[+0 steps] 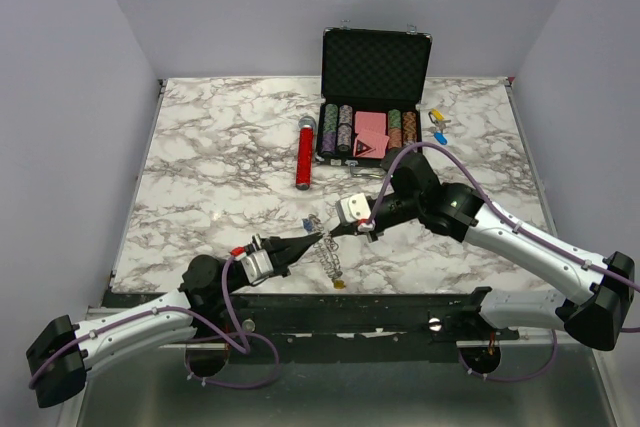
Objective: Put the keys on the keyring
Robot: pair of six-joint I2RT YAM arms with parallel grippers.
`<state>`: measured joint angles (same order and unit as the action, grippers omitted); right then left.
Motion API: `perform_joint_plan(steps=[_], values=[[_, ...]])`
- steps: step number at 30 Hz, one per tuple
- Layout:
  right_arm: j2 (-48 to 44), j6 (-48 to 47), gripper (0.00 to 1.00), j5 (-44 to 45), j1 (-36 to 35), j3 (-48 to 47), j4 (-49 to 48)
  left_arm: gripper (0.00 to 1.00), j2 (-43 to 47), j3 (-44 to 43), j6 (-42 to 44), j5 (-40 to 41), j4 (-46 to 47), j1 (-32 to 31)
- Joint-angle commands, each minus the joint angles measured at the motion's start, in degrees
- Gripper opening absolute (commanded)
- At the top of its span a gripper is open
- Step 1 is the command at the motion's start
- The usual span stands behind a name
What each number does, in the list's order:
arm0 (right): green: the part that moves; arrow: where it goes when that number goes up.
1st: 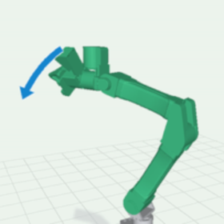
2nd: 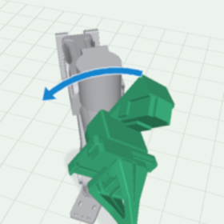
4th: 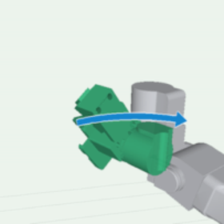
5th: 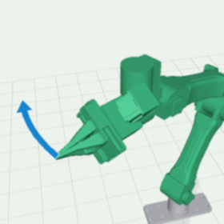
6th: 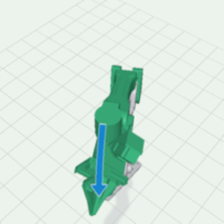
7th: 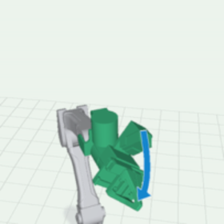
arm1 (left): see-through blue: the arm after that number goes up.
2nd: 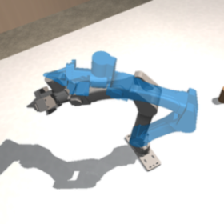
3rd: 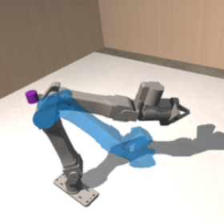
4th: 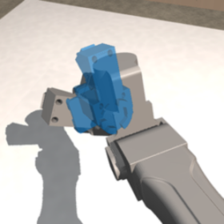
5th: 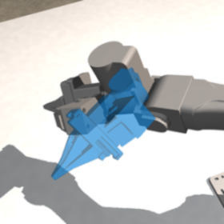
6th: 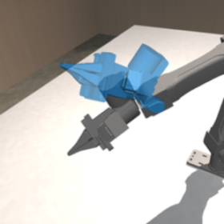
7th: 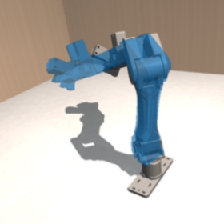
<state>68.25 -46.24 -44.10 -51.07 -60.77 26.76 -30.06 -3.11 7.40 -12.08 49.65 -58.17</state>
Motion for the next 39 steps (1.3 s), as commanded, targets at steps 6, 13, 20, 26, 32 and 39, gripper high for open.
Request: perform_joint_plan(steps=[6,13,20,26,32,39], values=[[0.0,1.5,0.0,1.3,-0.6,-0.6,-1.0,0.0,0.4,4.5,0.2,-1.5,3.3,0.5],[-1.0,-3.0,0.0,2.3,-0.5,-0.7,2.7,0.0,0.2,5.2,1.7,-3.4,3.4,0.6],[-2.6,-8.7,0.0,3.3,0.1,-0.1,5.8,0.0,-1.8,4.7,3.9,-7.6,2.7,0.5],[-4.0,-10.0,0.0,3.8,0.8,-0.2,7.5,0.0,-2.6,3.4,7.4,-9.9,-2.6,0.6],[-5.5,-13.7,0.0,2.9,0.8,1.9,9.7,0.0,-4.3,1.3,9.7,-10.5,-4.5,0.6],[-6.2,-12.8,0.0,1.5,0.7,4.9,7.3,0.0,-5.2,1.0,9.9,-10.4,-3.8,0.6]])
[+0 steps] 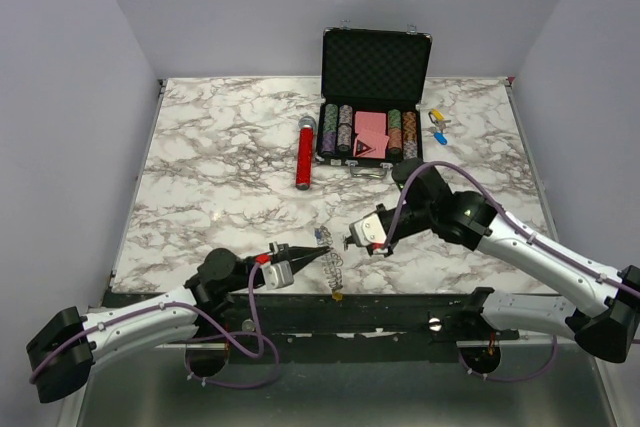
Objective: Put the keys on the keyring
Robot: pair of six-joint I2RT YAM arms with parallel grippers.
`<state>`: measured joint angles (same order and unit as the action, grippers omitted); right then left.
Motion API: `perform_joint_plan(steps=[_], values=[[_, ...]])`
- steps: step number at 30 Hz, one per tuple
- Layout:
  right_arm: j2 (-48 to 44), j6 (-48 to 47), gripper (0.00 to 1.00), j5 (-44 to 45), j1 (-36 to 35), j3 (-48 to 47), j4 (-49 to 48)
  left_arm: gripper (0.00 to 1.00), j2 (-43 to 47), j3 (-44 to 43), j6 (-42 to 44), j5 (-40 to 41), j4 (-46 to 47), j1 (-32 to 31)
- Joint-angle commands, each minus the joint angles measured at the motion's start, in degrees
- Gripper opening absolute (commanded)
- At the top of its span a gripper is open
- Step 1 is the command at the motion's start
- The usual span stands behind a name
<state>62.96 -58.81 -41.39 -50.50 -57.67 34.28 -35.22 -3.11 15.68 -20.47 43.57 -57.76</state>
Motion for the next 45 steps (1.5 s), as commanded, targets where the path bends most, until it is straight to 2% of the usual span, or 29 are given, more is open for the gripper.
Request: perform_joint_plan(steps=[1,13,45], values=[[-0.8,0.3,0.0,-1.4,0.1,2.2,-0.9,0.0,-0.1,0.8,1.6,-2.0,2.4,0.2],[0.5,6.9,0.0,-2.1,0.1,3.6,-7.4,0.0,-2.6,1.7,-0.4,-2.8,8.0,0.2],[1.2,7.0,0.0,-4.0,-0.7,3.6,-7.5,0.0,-3.5,1.6,-1.1,-1.5,10.6,0.2]])
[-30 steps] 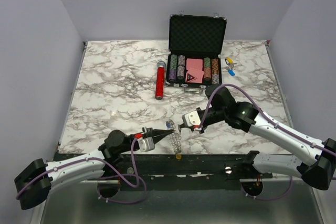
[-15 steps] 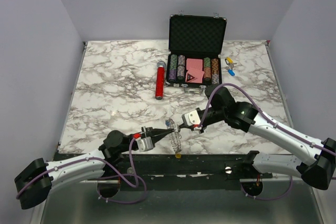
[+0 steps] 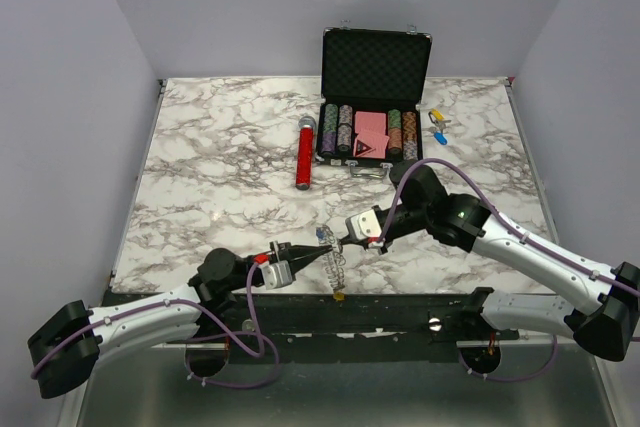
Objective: Put the keys on the keyring
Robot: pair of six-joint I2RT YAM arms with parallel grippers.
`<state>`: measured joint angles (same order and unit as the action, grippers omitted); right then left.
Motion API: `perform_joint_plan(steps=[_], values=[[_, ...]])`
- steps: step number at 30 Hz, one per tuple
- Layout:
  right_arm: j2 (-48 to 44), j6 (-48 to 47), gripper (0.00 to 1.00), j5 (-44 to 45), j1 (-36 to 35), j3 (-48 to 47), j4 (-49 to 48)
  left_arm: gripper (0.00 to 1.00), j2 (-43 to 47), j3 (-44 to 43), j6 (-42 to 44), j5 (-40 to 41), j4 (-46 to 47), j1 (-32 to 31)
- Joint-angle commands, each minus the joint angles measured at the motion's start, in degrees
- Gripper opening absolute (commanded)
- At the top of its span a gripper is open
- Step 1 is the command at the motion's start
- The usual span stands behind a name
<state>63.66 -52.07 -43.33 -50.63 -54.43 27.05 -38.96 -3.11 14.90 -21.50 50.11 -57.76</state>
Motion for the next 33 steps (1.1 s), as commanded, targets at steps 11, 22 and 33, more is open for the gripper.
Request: perform_joint_plan(steps=[11,22,33], values=[[0.5,-0.3,0.0,-2.1,-0.7,0.5,0.2,0.0,0.6,1.7,-0.4,0.0,4.0,0.1],[0.5,-0.1,0.0,-2.5,-1.0,0.7,0.2,0.0,0.8,1.9,-0.5,0.5,4.4,0.2],[0.5,0.1,0.0,-2.5,-1.0,0.7,0.0,0.0,0.9,1.9,-0.7,0.7,4.4,0.2]])
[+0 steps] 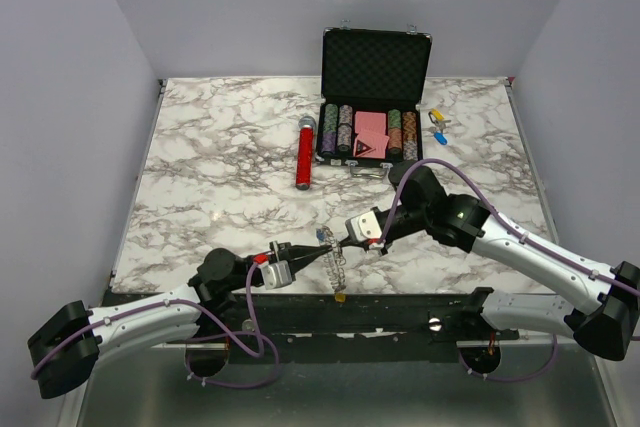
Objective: Put the keys on the keyring
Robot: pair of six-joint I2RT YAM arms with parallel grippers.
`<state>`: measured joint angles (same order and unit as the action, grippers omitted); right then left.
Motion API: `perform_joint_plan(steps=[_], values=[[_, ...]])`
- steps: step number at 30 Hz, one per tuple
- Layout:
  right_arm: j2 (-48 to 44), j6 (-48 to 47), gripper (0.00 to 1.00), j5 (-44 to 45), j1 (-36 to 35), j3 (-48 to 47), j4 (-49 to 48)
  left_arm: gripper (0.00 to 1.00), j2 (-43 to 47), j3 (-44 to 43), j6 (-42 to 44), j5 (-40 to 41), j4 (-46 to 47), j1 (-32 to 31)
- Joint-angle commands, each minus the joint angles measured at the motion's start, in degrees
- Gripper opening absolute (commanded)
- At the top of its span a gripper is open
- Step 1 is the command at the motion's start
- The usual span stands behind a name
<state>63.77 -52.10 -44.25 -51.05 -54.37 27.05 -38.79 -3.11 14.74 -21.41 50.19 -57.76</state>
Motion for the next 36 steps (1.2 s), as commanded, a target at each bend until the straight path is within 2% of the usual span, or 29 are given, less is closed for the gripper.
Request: perform_joint_plan(steps=[1,24,36], values=[[0.4,0.1,0.0,-1.7,-0.6,0.8,0.0,0.0,0.8,1.9,-0.5,0.6,4.4,0.2],[0.7,0.7,0.0,-1.7,-1.2,0.6,-0.6,0.0,0.4,2.1,-0.7,0.7,5.4,0.2],[-0.6,2.0,0.0,1.0,-1.0,0.4,0.2,0.0,5.4,2.5,0.6,2.5,-0.6,0.2]])
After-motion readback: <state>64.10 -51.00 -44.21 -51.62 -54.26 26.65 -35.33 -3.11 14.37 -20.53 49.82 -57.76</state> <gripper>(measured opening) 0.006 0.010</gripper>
